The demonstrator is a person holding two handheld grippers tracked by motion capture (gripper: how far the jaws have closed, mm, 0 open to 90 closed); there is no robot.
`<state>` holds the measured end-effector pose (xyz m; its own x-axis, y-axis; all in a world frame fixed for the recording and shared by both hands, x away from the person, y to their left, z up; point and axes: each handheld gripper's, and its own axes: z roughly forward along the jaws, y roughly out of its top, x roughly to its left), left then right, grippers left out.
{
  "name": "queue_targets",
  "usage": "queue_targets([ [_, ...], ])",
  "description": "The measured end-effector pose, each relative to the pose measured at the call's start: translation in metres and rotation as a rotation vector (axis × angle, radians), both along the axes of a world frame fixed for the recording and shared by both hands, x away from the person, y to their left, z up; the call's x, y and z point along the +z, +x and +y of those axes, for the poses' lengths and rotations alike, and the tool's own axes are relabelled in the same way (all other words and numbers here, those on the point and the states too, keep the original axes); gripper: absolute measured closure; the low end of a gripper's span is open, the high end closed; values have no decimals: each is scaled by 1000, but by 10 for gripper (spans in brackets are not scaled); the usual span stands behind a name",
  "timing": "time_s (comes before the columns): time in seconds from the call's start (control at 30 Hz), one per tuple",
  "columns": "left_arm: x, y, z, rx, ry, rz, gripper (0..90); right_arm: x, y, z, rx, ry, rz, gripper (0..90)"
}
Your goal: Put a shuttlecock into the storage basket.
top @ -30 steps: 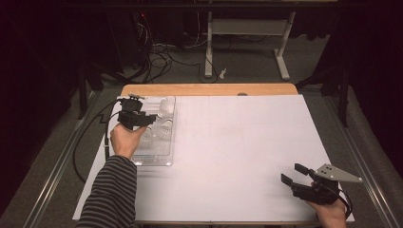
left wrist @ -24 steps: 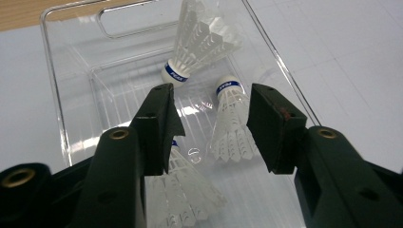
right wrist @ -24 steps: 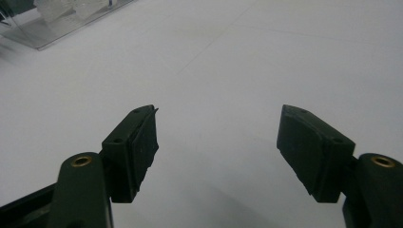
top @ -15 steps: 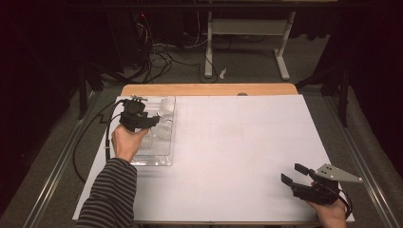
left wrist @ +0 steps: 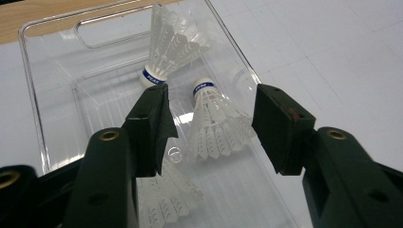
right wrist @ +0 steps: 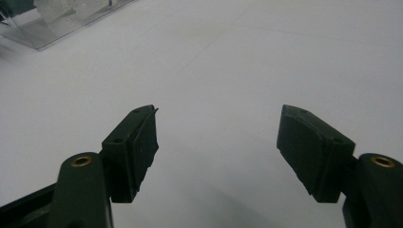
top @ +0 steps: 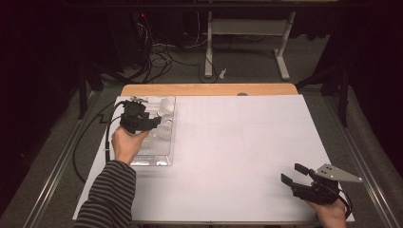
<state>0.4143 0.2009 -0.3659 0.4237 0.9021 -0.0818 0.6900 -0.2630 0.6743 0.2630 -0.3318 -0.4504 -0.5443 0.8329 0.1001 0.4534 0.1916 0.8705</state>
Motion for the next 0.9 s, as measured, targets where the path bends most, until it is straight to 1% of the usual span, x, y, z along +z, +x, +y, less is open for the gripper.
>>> queue_targets([
  [0.3,1,-9,-1,-15,-18,-24,465,0,0,0,0,-1,-2,303],
  [0.43,1,-12,-1,-23,-19,-25,465,0,0,0,0,-1,-2,303],
  [0.6,4,-16,-3,-32,-35,-39,463,0,0,0,0,-3,-4,304],
  [0.9,8,-22,-5,-49,-39,-54,464,0,0,0,0,-4,-5,304],
])
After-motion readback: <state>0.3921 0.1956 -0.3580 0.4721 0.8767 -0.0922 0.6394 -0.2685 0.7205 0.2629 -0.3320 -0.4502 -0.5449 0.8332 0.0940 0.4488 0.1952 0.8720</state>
